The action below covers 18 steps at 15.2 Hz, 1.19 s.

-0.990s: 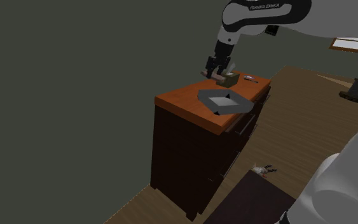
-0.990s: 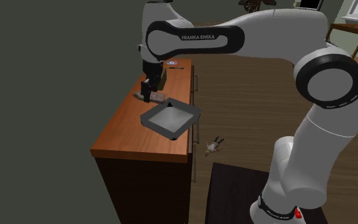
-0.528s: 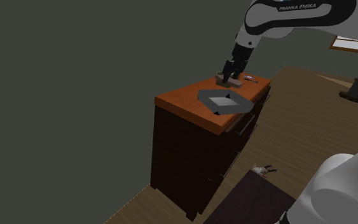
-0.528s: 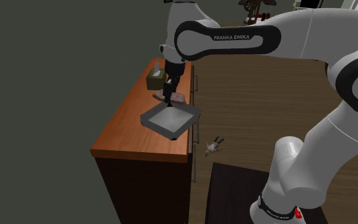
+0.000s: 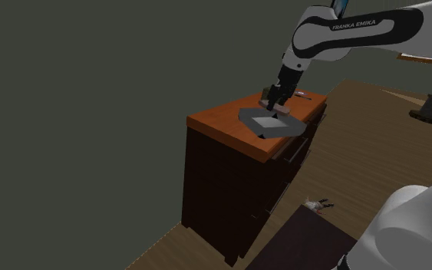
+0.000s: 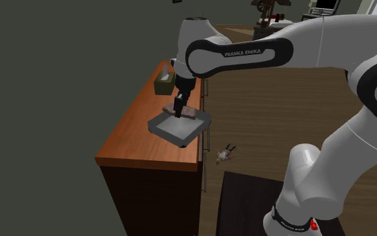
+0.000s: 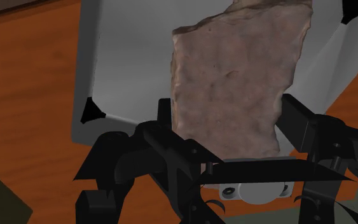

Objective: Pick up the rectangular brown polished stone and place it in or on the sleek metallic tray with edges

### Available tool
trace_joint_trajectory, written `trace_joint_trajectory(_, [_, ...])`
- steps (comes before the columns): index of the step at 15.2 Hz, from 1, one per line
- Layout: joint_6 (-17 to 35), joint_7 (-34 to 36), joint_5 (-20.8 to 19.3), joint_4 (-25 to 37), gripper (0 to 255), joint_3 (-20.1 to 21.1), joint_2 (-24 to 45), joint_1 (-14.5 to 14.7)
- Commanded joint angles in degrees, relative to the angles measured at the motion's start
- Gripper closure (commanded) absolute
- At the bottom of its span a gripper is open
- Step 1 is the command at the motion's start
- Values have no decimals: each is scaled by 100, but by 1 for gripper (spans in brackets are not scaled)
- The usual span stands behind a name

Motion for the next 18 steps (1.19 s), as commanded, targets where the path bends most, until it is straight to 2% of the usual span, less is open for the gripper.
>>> trace_joint_trajectory(1, [165,-9,-6,-163,255,-13,-3,-7])
trace_joint_trajectory(4, [411,-13,-10,-397,255,-26,9,-12])
trace_joint_trajectory(12, [411,-13,-10,-397,255,-26,9,-12])
trace_joint_trajectory(13, [411,-12,-10,-397,0,-26,10,-12])
trace_joint_trajectory(18, [412,-13,-10,-397,0,-26,10,-12])
